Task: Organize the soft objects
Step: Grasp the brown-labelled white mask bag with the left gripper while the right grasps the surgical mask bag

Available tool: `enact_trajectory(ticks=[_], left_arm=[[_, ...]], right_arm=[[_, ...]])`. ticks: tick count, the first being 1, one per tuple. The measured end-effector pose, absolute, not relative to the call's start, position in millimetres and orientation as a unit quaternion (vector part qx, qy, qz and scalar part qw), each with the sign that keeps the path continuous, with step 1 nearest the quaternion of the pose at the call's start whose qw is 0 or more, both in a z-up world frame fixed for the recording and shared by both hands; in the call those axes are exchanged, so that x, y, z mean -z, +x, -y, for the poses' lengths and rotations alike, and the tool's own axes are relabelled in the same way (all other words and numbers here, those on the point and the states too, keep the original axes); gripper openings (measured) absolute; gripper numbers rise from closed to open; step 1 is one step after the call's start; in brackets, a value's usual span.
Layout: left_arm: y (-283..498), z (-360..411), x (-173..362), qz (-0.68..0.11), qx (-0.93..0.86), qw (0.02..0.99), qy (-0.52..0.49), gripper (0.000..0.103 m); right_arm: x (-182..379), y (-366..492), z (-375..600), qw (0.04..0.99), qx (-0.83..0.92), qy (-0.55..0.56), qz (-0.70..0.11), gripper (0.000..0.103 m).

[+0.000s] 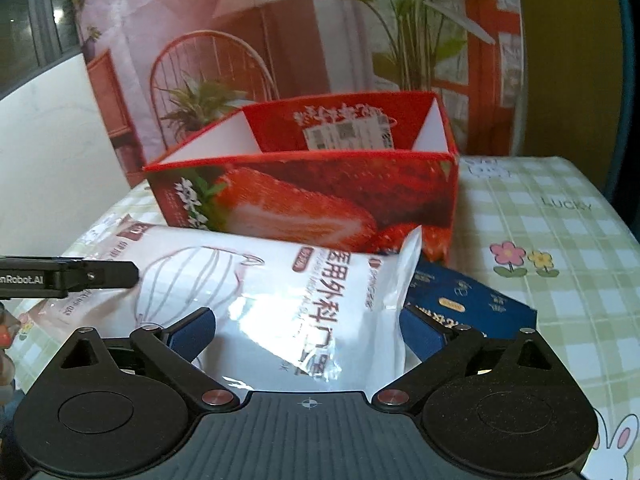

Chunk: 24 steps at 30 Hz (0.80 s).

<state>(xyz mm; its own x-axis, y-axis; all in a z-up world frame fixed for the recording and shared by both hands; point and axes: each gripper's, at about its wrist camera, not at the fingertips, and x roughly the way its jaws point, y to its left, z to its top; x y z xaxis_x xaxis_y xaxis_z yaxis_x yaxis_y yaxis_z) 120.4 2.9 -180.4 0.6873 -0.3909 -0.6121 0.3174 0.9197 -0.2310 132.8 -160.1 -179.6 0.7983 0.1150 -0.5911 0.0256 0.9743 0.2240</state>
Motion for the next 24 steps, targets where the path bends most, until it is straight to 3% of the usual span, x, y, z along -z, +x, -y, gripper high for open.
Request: enact_trajectory(ticks=[24], left_arm=[[123,-22,200,-0.367,0.191,0.904,-0.108,0.062]], right_arm=[[197,127,187,0.926,-0.004,0.174,-0.335,0.094]])
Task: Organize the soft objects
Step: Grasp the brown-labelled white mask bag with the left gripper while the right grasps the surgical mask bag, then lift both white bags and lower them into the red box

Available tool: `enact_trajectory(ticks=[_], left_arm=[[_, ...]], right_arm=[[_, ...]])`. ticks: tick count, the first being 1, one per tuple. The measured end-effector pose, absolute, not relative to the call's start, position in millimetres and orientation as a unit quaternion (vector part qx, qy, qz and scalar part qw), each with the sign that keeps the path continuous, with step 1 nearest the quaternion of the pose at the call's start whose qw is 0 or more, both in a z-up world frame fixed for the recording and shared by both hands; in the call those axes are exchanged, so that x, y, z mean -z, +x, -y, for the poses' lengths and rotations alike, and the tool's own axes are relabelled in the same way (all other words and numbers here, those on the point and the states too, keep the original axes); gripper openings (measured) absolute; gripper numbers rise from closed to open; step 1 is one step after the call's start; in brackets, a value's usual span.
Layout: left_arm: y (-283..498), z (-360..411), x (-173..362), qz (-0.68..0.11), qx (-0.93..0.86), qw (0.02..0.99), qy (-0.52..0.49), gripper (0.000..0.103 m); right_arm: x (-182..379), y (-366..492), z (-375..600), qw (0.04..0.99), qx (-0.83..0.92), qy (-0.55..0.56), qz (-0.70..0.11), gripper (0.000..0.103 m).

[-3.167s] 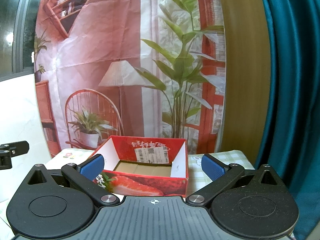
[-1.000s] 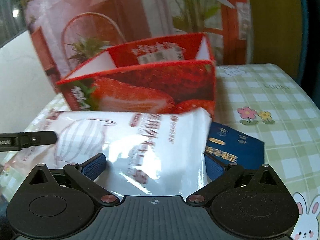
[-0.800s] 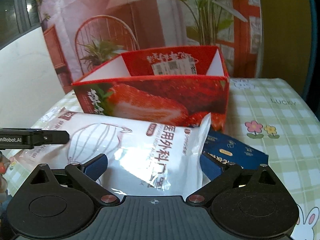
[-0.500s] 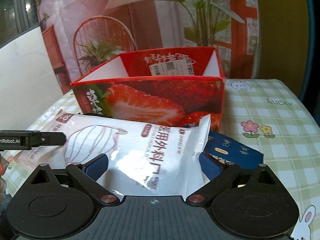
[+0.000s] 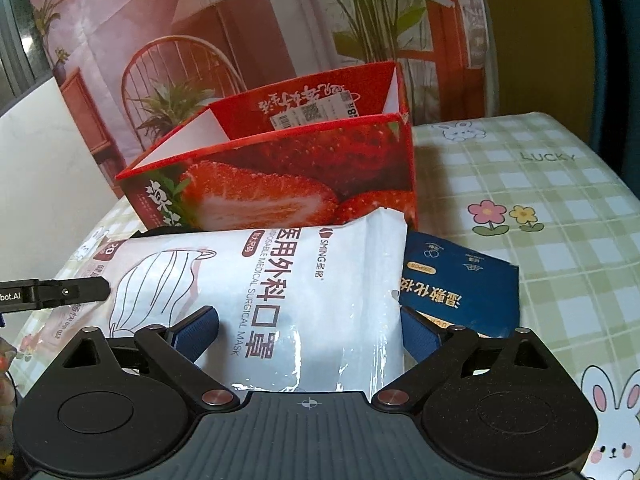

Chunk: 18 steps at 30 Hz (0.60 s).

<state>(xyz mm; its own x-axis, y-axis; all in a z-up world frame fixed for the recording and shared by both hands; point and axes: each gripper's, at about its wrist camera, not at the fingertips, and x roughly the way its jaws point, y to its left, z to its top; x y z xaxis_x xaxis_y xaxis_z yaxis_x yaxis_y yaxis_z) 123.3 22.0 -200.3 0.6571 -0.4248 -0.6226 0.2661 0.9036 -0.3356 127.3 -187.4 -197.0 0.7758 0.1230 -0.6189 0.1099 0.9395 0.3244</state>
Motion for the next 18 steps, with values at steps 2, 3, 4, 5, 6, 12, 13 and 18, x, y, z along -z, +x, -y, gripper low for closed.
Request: enact_trajectory(ticks=[2,3,4,5,6,12,13,18], left_arm=[[125,-24,201,-0.372,0.192,0.9,-0.121,0.062],[125,-25,200,-0.372,0.192,0.9,-0.121,0.061],[124,-24,199,-0.37,0.194,0.901,-0.117,0.06],[124,-23,197,-0.366,0.196,0.903,-0.113,0.06],[123,-23,193,-0.362,0.198,0.904,-0.111,0.06],[122,-30,177,-0.333,0.192,0.92,-0.083,0.061],[123,-32,175,-0.332,0.194,0.92,-0.08,0.061],[131,-40,188,-0.361,0.2,0.908,-0.078,0.06]], right_arm=[[198,129,188,0.925,-0.008,0.179,-0.336,0.089],[198,129,188,0.924,-0.011,0.181,-0.337,0.087],[197,129,187,0.924,-0.017,0.182,-0.337,0.082],[195,130,186,0.924,-0.022,0.18,-0.336,0.08],[193,130,184,0.925,-0.029,0.175,-0.336,0.078],[181,134,185,0.921,-0.073,0.182,-0.335,0.061],[180,136,188,0.917,-0.082,0.191,-0.339,0.055],[184,146,203,0.902,-0.115,0.206,-0.36,0.047]])
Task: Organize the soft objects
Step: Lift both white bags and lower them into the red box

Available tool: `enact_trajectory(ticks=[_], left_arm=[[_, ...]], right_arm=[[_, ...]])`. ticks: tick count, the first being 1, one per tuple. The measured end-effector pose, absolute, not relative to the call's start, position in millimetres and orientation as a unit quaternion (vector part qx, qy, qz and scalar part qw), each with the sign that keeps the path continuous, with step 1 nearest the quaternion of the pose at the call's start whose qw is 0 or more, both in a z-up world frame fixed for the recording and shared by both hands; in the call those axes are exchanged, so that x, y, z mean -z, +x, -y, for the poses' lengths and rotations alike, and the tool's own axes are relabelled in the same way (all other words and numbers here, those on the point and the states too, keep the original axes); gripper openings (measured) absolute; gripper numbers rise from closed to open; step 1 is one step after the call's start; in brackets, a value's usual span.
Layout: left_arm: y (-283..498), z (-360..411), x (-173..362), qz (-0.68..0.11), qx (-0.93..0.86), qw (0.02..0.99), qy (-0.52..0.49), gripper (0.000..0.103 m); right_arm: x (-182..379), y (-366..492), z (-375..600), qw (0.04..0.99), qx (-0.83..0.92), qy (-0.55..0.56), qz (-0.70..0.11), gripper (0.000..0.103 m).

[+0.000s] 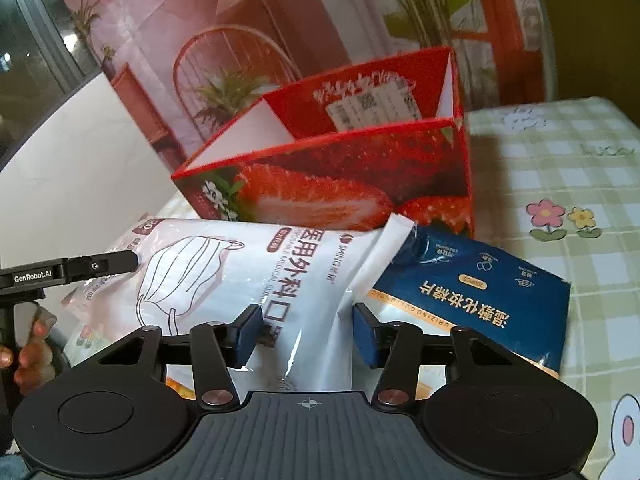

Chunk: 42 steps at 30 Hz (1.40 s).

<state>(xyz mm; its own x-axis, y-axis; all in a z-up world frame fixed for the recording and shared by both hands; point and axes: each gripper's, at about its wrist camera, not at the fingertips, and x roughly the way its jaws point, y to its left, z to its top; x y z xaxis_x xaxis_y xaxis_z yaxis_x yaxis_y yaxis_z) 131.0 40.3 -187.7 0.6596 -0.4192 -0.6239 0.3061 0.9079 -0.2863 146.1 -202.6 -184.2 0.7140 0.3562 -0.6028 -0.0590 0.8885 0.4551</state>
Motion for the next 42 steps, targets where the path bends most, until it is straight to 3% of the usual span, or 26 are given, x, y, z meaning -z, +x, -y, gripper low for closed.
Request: enact_trajectory(ticks=[6,8,11,25,34,42], left_arm=[[147,-48,204,-0.397,0.206,0.888,-0.106,0.061],[148,-45,197,-0.393,0.205,0.892,-0.091,0.061],[147,-46,182,-0.372,0.209,0.902,-0.073,0.061],[169,-22,94,-0.249,0.24,0.937,-0.053,0.061],[220,31,68,-0.198,0.232,0.952,0.007,0.061],[269,32,89,-0.265,0.211,0.941,-0.015,0.062]], right_arm=[[194,165,216,0.887,-0.131,0.214,-0.388,0.049],[193,169,217,0.883,-0.141,0.218,-0.391,0.037],[180,170,210,0.89,-0.148,0.191,-0.386,0.031],[68,168,207,0.959,-0.141,0.011,-0.244,0.026],[56,200,205,0.975,-0.041,-0.126,-0.177,0.025],[73,241,229,0.976,-0.045,-0.042,-0.21,0.024]])
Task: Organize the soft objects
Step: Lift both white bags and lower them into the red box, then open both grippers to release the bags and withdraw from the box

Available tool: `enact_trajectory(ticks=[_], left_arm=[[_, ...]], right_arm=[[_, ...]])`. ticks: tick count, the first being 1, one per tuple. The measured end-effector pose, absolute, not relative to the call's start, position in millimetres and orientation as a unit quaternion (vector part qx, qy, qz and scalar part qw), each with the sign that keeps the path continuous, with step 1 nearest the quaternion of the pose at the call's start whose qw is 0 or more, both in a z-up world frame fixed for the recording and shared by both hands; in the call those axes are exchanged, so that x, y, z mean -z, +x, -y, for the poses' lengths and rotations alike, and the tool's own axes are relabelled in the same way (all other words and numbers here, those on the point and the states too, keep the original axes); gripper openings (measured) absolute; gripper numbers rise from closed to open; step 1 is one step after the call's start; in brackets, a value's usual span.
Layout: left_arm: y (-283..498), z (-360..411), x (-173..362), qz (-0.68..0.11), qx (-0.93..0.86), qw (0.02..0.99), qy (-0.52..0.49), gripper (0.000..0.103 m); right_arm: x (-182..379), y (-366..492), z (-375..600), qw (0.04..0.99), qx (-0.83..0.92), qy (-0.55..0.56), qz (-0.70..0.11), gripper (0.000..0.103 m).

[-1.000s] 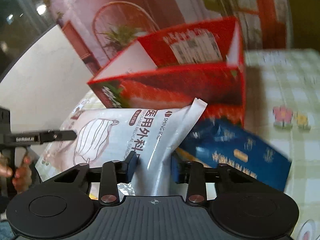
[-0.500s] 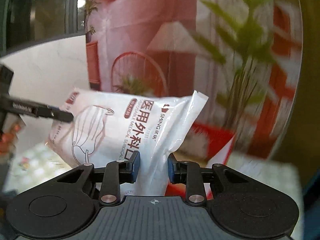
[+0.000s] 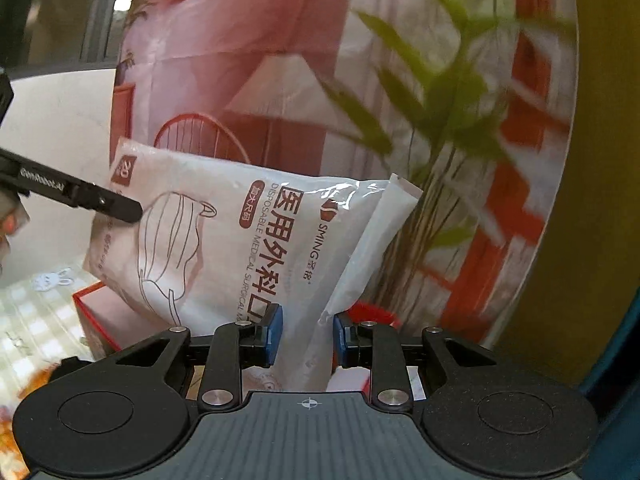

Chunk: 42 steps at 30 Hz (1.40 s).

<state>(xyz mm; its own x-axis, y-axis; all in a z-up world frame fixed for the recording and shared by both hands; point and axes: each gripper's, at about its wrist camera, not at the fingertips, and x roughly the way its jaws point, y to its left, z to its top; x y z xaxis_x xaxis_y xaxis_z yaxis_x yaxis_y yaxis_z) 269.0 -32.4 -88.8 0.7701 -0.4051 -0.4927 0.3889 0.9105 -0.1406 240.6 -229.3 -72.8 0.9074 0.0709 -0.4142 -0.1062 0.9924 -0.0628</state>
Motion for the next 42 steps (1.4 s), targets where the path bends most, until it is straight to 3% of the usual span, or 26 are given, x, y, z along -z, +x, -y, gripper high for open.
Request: enact_trajectory(ticks=[14,18,23,29,33,42], left_arm=[[312,48,131,-0.352,0.205,0.912,0.044,0.064],[323,47,128,-0.353,0.196,0.913,0.056,0.068],[328,44,122,-0.345,0.203,0.915,0.053,0.067],[333,50,131,-0.364,0.207,0.906,0.064,0.043],[332,53,137,-0.37,0.213,0.902,0.073,0.042],[353,75,159,-0.418,0.22,0.875,0.104,0.026]], right_arm=[[122,298,240,0.938,-0.042,0.012,-0.343,0.024],[127,308,247,0.928,-0.033,0.019,-0.37,0.009],[132,315,242,0.922,-0.044,0.015,-0.385,0.008],[132,331,227,0.918,-0.057,0.011,-0.392,0.008],[133,336,218,0.917,-0.059,0.009,-0.394,0.008],[139,331,216,0.916,-0.061,0.026,-0.397,0.009]])
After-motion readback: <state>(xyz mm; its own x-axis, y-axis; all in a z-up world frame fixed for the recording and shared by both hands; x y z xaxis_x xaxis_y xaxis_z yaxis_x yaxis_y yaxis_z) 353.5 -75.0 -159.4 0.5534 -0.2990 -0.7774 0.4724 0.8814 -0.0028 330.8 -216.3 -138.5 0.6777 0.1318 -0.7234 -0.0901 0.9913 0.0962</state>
